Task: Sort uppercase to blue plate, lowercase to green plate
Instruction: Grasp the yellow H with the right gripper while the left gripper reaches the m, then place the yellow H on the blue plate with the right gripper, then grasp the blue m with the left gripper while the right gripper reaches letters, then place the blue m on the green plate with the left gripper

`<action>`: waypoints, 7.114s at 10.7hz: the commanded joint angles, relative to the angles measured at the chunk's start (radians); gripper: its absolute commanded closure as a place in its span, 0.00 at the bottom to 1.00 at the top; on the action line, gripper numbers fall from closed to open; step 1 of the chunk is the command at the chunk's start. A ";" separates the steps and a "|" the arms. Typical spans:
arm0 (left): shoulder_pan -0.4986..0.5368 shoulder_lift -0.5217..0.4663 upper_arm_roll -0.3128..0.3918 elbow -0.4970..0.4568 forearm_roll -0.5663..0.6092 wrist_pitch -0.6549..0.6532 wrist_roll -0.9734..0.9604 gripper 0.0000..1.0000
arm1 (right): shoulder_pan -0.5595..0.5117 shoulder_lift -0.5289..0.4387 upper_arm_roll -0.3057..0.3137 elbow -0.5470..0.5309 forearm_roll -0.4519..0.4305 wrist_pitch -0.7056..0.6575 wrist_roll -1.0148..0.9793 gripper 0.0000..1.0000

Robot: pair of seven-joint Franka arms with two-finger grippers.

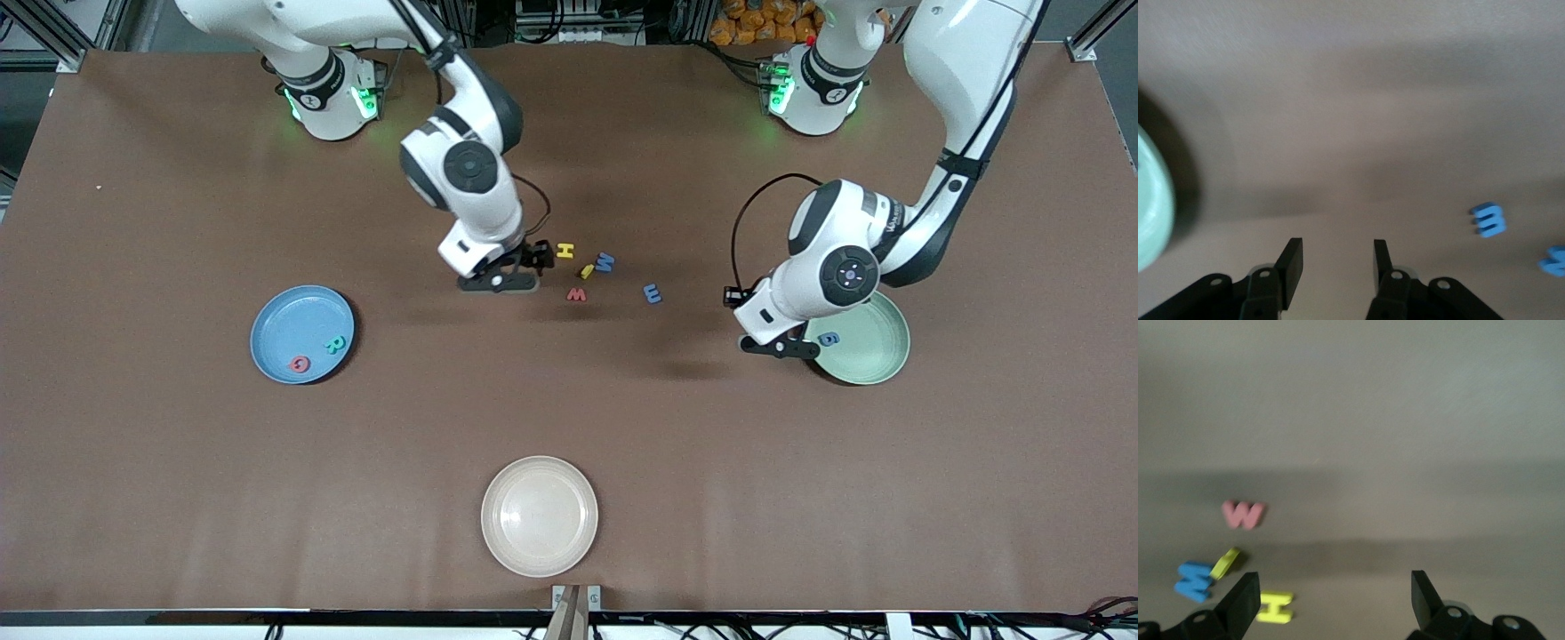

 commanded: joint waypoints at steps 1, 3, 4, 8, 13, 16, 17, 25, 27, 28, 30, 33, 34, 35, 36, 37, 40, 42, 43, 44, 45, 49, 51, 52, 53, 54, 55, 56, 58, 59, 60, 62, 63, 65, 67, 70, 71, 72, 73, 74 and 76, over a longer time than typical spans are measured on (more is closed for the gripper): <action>-0.027 -0.023 -0.007 -0.002 -0.062 -0.012 -0.135 0.49 | 0.072 0.038 -0.008 0.005 -0.005 0.053 0.100 0.00; -0.064 -0.017 -0.007 0.010 -0.075 0.000 -0.218 0.49 | 0.116 0.065 -0.008 0.004 -0.008 0.087 0.160 0.00; -0.084 -0.016 -0.007 0.011 -0.075 0.005 -0.253 0.49 | 0.132 0.078 -0.008 0.005 -0.008 0.092 0.176 0.00; -0.139 -0.006 -0.007 0.011 -0.073 0.060 -0.408 0.49 | 0.158 0.142 -0.008 0.005 -0.137 0.139 0.279 0.09; -0.218 0.026 -0.002 0.007 -0.065 0.167 -0.557 0.49 | 0.156 0.167 -0.008 0.008 -0.139 0.182 0.282 0.38; -0.241 0.044 0.003 0.004 -0.062 0.213 -0.581 0.49 | 0.156 0.161 -0.008 0.008 -0.167 0.181 0.280 0.91; -0.242 0.053 0.004 0.004 -0.061 0.224 -0.589 0.49 | 0.152 0.148 -0.008 0.008 -0.171 0.169 0.273 1.00; -0.265 0.128 0.006 -0.001 -0.020 0.284 -0.589 0.46 | -0.341 -0.114 -0.043 0.005 0.006 -0.201 -0.542 1.00; -0.265 0.139 0.006 -0.012 0.020 0.282 -0.589 0.46 | -0.452 -0.109 -0.111 0.004 0.007 -0.221 -0.788 1.00; -0.265 0.139 0.006 -0.021 0.039 0.282 -0.589 0.46 | -0.488 -0.103 -0.140 0.004 0.007 -0.221 -0.880 1.00; -0.270 0.139 0.006 -0.030 0.042 0.282 -0.589 0.46 | -0.546 -0.082 -0.186 -0.008 0.007 -0.218 -1.034 1.00; -0.270 0.147 0.007 -0.036 0.070 0.282 -0.591 0.46 | -0.568 -0.050 -0.195 -0.051 0.007 -0.193 -1.047 0.28; -0.270 0.152 0.019 -0.036 0.085 0.284 -0.598 0.46 | -0.569 -0.050 -0.197 -0.052 0.007 -0.193 -1.047 0.00; -0.271 0.158 0.021 -0.035 0.100 0.284 -0.605 0.46 | -0.566 -0.050 -0.197 -0.050 0.007 -0.193 -1.036 0.00; -0.271 0.162 0.022 -0.033 0.103 0.284 -0.605 0.46 | -0.562 -0.053 -0.197 -0.048 0.007 -0.196 -1.034 0.00; -0.271 0.165 0.022 -0.032 0.103 0.284 -0.605 0.46 | -0.558 -0.056 -0.197 -0.042 0.009 -0.201 -1.034 0.00; -0.281 0.165 0.022 -0.022 0.103 0.284 -0.623 0.46 | -0.484 -0.076 -0.191 -0.036 0.075 -0.204 -0.876 0.00; -0.299 0.179 0.033 -0.006 0.103 0.284 -0.635 0.47 | -0.419 -0.071 -0.153 -0.016 0.082 -0.193 -0.672 0.00; -0.308 0.182 0.033 0.008 0.103 0.284 -0.652 0.47 | -0.390 -0.069 -0.118 -0.001 0.082 -0.193 -0.577 0.00; -0.310 0.182 0.033 0.016 0.103 0.282 -0.664 0.47 | -0.375 -0.066 -0.085 0.014 0.082 -0.192 -0.500 0.00; -0.308 0.182 0.033 0.016 0.103 0.282 -0.666 0.47 | -0.361 -0.063 -0.053 0.025 0.084 -0.190 -0.429 0.00; -0.307 0.182 0.035 0.010 0.135 0.281 -0.666 0.47 | -0.308 -0.051 0.025 0.031 0.082 -0.135 -0.228 0.00; -0.307 0.185 0.035 0.008 0.146 0.282 -0.666 0.48 | -0.284 -0.040 0.051 0.031 0.082 -0.106 -0.154 0.00; -0.307 0.185 0.035 0.007 0.148 0.282 -0.666 0.50 | -0.272 -0.034 0.055 0.031 0.082 -0.088 -0.125 0.00; -0.307 0.187 0.035 0.007 0.149 0.282 -0.666 0.53 | -0.266 -0.033 0.061 0.031 0.082 -0.084 -0.102 0.00; -0.307 0.193 0.035 0.007 0.168 0.282 -0.666 0.57 | -0.265 -0.031 0.065 0.031 0.082 -0.080 -0.096 0.00; -0.307 0.195 0.035 0.007 0.188 0.282 -0.666 0.63 | -0.265 -0.030 0.068 0.031 0.082 -0.075 -0.094 0.00; -0.307 0.195 0.035 0.007 0.191 0.281 -0.666 0.71 | -0.261 -0.030 0.071 0.031 0.082 -0.077 -0.088 0.00; -0.307 0.195 0.035 0.007 0.191 0.281 -0.663 0.82 | -0.243 -0.030 0.075 0.031 0.084 -0.075 -0.019 0.00; -0.305 0.195 0.035 0.007 0.191 0.281 -0.663 0.86 | -0.238 -0.030 0.090 0.031 0.084 -0.074 0.010 0.00; -0.305 0.192 0.035 0.007 0.191 0.276 -0.661 0.91 | -0.230 -0.030 0.108 0.031 0.082 -0.069 0.059 0.00; -0.298 0.170 0.033 0.011 0.192 0.244 -0.651 1.00 | -0.203 -0.030 0.117 0.031 0.082 -0.060 0.114 0.00; -0.288 0.150 0.033 0.017 0.195 0.185 -0.620 1.00 | -0.197 -0.030 0.119 0.031 0.082 -0.052 0.134 0.00; -0.223 0.080 0.032 0.019 0.202 0.073 -0.472 1.00 | -0.175 -0.020 0.122 0.031 0.082 -0.032 0.177 0.00; -0.120 0.008 0.024 0.019 0.203 -0.047 -0.256 1.00 | -0.164 -0.010 0.124 0.031 0.082 -0.009 0.211 0.04; 0.081 -0.039 0.022 0.018 0.312 -0.141 0.071 1.00 | -0.126 0.013 0.124 0.048 0.082 0.024 0.328 0.09; 0.147 -0.037 0.024 0.016 0.327 -0.143 0.172 1.00 | -0.118 0.013 0.124 0.053 0.081 0.023 0.334 0.09; 0.201 -0.031 0.032 0.016 0.344 -0.143 0.281 1.00 | -0.118 0.010 0.124 0.054 0.072 0.017 0.329 0.10; 0.248 -0.023 0.038 0.016 0.365 -0.134 0.353 1.00 | -0.129 -0.002 0.122 0.059 0.069 -0.003 0.320 0.10; 0.270 -0.007 0.053 0.016 0.390 -0.126 0.386 1.00 | -0.141 -0.008 0.116 0.073 0.062 -0.043 0.308 0.10; 0.302 0.012 0.065 0.016 0.383 -0.094 0.399 1.00 | -0.219 -0.023 0.113 0.090 0.021 -0.124 0.226 0.09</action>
